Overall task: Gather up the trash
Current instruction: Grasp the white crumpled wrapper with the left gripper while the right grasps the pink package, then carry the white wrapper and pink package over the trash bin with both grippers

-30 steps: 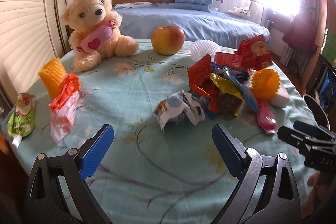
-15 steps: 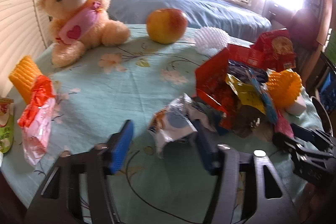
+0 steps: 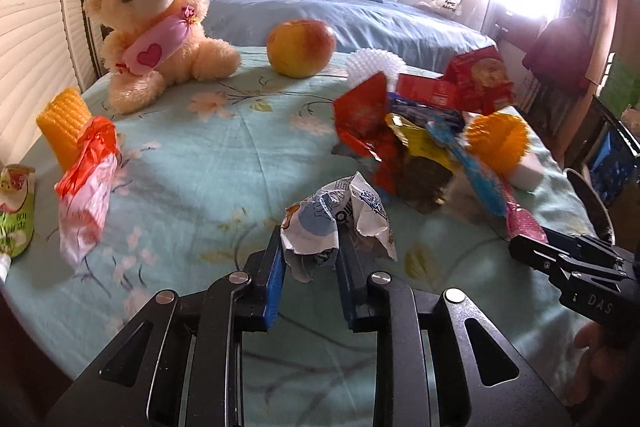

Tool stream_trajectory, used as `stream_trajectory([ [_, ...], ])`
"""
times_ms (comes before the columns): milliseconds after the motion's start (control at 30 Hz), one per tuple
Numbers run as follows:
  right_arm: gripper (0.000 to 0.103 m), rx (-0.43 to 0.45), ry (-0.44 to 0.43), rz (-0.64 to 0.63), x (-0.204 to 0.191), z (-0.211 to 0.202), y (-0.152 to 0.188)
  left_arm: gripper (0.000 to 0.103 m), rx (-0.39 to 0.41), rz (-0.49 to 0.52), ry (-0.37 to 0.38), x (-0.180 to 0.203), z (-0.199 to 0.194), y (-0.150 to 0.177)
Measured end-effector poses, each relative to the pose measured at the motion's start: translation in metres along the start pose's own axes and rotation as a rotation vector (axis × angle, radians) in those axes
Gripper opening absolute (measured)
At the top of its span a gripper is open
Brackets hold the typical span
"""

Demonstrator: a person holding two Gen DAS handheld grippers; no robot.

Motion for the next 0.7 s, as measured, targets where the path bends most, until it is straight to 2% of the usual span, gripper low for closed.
stream_trajectory([
  [167, 0.047, 0.031, 0.006, 0.018, 0.005, -0.021, 0.01, 0.022, -0.005, 0.035, 0.039, 0.025, -0.011, 0.011],
  [600, 0.047, 0.102, 0.057, 0.092, 0.053, -0.071, 0.027, 0.022, -0.019, 0.164, 0.173, 0.12, -0.024, 0.026],
  [700, 0.047, 0.114, 0.076, 0.109, 0.069, -0.081, 0.03, 0.019, -0.03, 0.191, 0.197, 0.14, -0.021, 0.031],
])
Point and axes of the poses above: each gripper's, at about its wrist camera, not at the fingertips, and z roughly the way its jaws point, x to its right, y to its underside, the point moved 7 cm from there along z, roughly the way its jaws point, and after that the axes turned 9 degrees about -z, right-handed, at the moved point
